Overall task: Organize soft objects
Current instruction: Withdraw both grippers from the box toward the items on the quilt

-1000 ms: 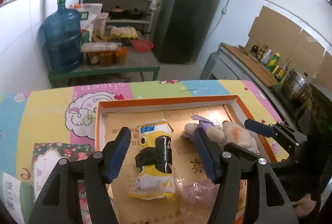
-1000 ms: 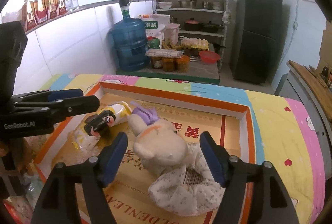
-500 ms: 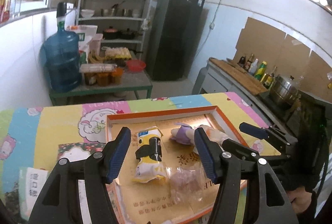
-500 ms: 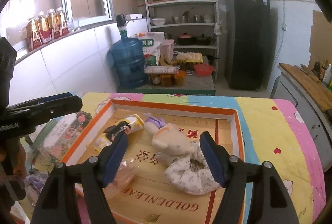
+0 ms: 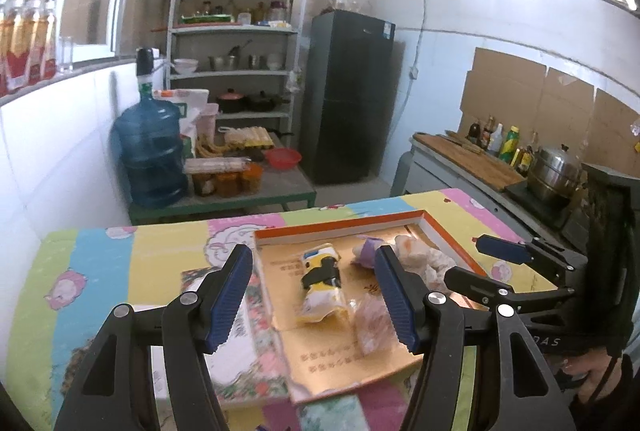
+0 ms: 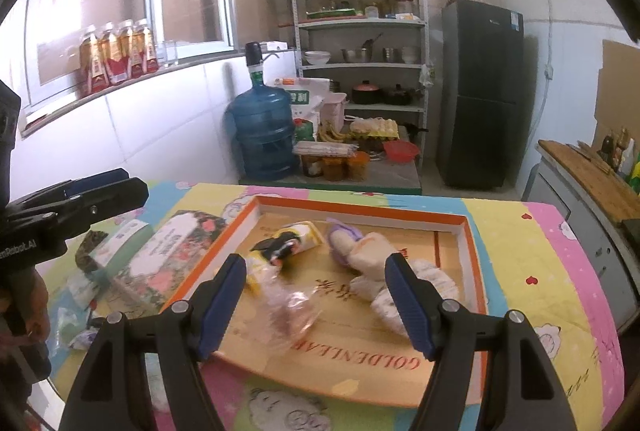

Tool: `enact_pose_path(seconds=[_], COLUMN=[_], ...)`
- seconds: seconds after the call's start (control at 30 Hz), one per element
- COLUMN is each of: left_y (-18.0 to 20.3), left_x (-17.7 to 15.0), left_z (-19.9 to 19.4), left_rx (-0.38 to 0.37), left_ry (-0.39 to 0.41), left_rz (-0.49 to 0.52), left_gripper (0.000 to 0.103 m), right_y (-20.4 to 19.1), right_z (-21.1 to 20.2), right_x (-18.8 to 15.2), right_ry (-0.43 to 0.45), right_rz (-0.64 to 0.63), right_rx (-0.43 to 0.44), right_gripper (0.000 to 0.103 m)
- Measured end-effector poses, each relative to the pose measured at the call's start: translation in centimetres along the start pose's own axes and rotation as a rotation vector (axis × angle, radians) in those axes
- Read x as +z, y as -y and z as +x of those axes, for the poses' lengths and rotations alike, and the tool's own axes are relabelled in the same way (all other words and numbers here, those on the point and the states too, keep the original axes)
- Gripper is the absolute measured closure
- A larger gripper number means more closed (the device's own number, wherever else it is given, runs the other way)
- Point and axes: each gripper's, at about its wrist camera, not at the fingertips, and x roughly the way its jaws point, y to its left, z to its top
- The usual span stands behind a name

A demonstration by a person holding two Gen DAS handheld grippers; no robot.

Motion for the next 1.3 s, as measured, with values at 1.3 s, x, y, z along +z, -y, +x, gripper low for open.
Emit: enact_pose_path(seconds=[1.3], left_y=[-12.1], left_x=[-13.1], left_z=[-15.0], left_rx=[0.104], left_ry=[0.120], left_rz=[-0.059], left_gripper=[0.038], right_y=[-14.2], right_z=[-2.6], right_x=[-6.5], right_ry=[-0.013], right_rz=[-0.077], right_rx=[0.144], right_gripper=[0.031])
